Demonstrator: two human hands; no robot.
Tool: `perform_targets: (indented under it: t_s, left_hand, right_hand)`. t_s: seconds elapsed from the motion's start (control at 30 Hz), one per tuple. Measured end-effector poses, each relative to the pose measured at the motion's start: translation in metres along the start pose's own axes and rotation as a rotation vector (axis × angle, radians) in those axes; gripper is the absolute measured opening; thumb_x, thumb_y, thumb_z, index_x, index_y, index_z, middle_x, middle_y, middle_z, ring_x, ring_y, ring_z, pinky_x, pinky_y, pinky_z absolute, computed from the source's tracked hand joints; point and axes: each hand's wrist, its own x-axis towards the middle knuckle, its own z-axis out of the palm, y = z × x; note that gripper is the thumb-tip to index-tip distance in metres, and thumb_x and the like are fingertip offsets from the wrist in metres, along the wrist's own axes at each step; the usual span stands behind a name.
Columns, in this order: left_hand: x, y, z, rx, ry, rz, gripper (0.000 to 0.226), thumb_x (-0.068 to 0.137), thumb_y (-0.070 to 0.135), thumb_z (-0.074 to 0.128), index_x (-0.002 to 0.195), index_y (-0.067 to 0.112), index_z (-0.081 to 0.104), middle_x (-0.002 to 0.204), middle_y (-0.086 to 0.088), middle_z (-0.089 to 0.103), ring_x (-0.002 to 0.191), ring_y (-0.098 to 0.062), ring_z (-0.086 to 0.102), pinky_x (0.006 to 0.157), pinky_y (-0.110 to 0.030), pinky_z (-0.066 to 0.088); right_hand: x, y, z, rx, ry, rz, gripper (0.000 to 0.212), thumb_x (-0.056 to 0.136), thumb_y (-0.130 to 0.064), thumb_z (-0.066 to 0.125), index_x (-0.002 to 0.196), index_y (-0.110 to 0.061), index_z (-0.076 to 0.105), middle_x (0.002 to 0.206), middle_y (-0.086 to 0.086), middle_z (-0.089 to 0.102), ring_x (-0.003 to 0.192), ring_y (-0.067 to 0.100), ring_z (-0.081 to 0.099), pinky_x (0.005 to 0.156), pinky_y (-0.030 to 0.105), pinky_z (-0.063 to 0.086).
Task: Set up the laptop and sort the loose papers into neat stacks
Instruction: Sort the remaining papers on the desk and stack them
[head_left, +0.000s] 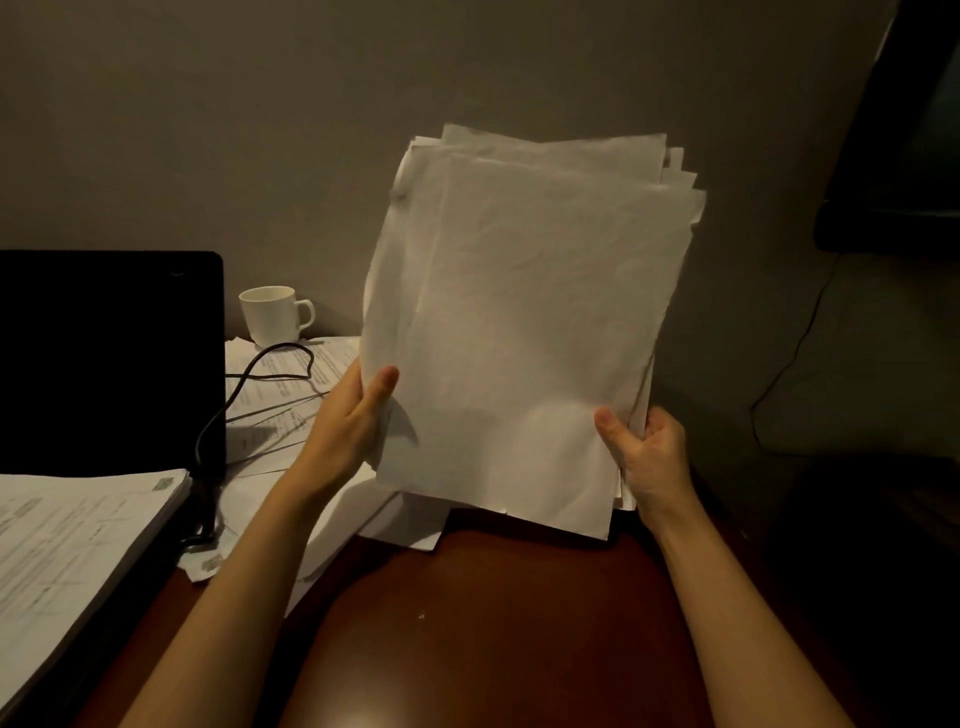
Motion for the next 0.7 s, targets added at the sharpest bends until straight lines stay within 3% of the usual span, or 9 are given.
perform_targets:
  t_s: [0.2,0.3,0.47,0.7]
  left_hand:
    - [0.002,-0.004,0.002,0.06,0.198,0.011,0.025,0.091,0.032,0.055,0.113,0.025,0.044,0.098,0.016,0.051,0.088,-0.003,0.052,0.07,-0.02,0.048]
    - [0.001,-0.007,-0.001,0.063,0.186,-0.002,0.037,0.086,0.029,0.064,0.118,0.021,0.048,0.105,0.009,0.054,0.092,-0.011,0.054,0.072,-0.024,0.05]
    - [0.004,-0.012,-0.013,0.325,0.238,0.038,0.059,0.07,0.029,0.079,0.121,0.006,0.061,0.131,-0.003,0.052,0.108,-0.013,0.047,0.083,-0.027,0.047]
    - [0.006,0.002,-0.02,0.041,0.159,-0.105,0.082,0.05,0.035,0.083,0.123,0.016,0.053,0.112,-0.001,0.061,0.101,-0.019,0.058,0.082,-0.032,0.049]
  right_hand:
    - [0.001,-0.001,-0.001,0.107,0.011,-0.028,0.021,0.088,-0.007,0.06,0.109,-0.008,0.061,0.096,0.001,0.068,0.079,0.008,0.069,0.066,0.02,0.056]
    - [0.0,-0.002,-0.002,0.119,0.007,-0.05,0.019,0.087,-0.006,0.06,0.106,-0.009,0.062,0.093,-0.002,0.069,0.078,0.006,0.07,0.065,0.018,0.055]
    - [0.0,0.0,-0.001,0.089,0.031,-0.095,0.024,0.087,-0.004,0.061,0.11,-0.012,0.06,0.095,-0.005,0.067,0.077,0.001,0.068,0.065,0.014,0.053]
    - [0.0,0.003,0.002,0.022,-0.109,-0.144,0.026,0.086,0.0,0.06,0.1,-0.021,0.065,0.093,-0.011,0.073,0.089,0.009,0.068,0.075,0.023,0.055]
